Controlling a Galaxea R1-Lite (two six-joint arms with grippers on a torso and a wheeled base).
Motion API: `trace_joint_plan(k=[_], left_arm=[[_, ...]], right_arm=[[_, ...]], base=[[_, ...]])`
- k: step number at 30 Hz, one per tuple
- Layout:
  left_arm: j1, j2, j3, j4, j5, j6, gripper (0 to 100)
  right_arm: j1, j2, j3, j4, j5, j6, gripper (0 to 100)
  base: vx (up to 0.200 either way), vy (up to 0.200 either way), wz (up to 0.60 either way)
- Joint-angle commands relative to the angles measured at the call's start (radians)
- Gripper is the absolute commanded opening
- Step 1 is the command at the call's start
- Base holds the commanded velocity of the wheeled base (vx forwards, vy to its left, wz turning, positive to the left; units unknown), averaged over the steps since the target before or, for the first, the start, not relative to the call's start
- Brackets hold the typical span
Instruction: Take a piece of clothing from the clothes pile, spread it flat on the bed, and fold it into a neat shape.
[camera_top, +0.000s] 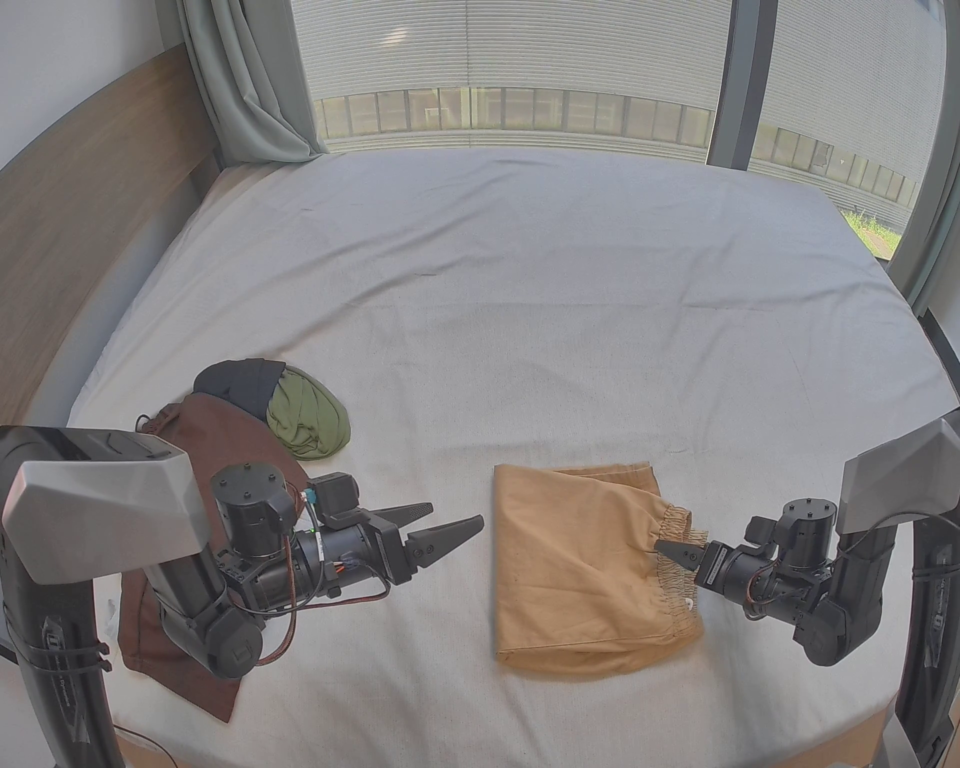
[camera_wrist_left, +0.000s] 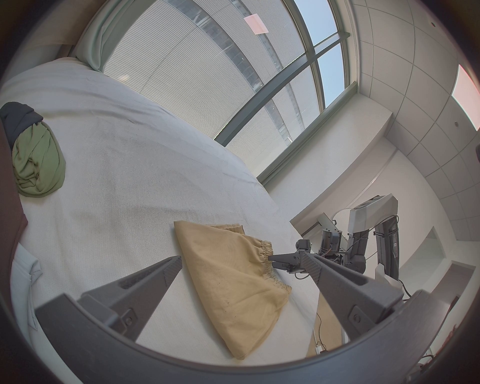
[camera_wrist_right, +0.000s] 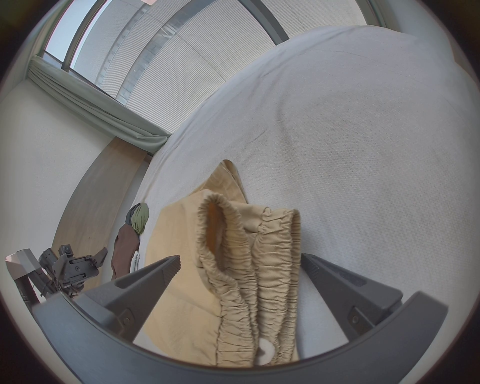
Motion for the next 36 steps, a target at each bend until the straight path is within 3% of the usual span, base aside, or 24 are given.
trace_joint_plan(k=[1,6,14,36], left_arm=[[0.0,0.004,0.0,0.0,0.0,0.001,100],[0.0,0.002,0.001,0.0,0.0,0.001,100],[-0.001,0.001,0.001,0.0,0.0,0.001,100],[0.0,0.004,0.001,0.0,0.003,0.001,100]], right_arm=[[0.015,-0.047,0.02,0.001,0.001,-0.001,100],[0.03,-0.09,0.072,0.004,0.005,-0.013,100],[0.03,-0.046,0.135,0.006,0.021,-0.101,100],[0.095,0.042,0.169,0.004,0.033,-0.09,100]], base=[[0.0,0.0,0.0],[0.0,0.0,0.0],[0.0,0.0,0.0],[0.0,0.0,0.0]])
